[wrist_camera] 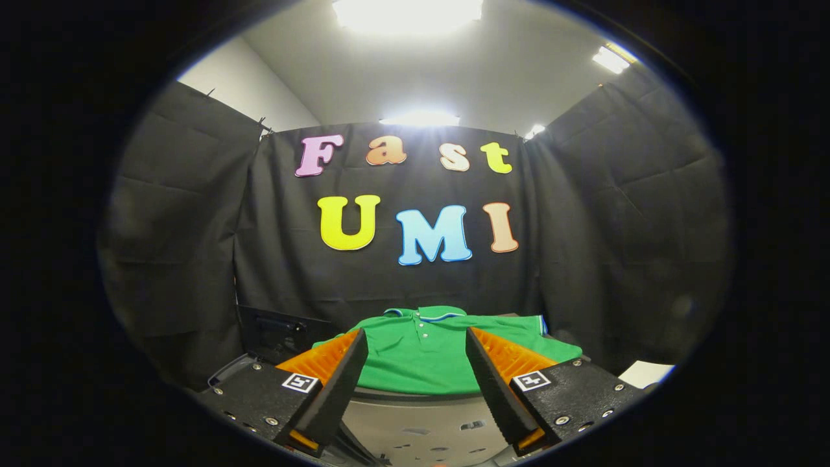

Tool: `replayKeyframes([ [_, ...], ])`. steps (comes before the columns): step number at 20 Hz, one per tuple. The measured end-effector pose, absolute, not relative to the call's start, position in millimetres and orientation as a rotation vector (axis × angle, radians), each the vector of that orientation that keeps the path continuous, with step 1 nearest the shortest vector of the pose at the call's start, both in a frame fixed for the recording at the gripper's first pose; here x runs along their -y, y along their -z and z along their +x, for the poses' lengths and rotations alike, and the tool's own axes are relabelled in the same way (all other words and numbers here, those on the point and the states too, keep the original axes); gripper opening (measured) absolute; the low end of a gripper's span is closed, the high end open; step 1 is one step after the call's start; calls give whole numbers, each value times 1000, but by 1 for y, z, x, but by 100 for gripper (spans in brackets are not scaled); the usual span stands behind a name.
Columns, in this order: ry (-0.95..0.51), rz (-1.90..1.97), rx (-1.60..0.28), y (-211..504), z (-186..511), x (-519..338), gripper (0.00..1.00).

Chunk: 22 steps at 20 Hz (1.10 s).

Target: Put the clothes into the washing machine and then close the washing machine lid.

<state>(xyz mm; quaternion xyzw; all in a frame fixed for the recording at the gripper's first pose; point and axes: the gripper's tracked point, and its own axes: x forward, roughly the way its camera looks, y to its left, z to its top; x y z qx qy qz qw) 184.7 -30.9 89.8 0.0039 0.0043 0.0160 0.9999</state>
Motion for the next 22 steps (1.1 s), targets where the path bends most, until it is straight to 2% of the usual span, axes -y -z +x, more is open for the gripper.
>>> replayKeyframes([
  [11, -67, 12, -130, -77, 273, 47, 93],
  [22, -91, 19, -338, -38, 356, 56, 94],
])
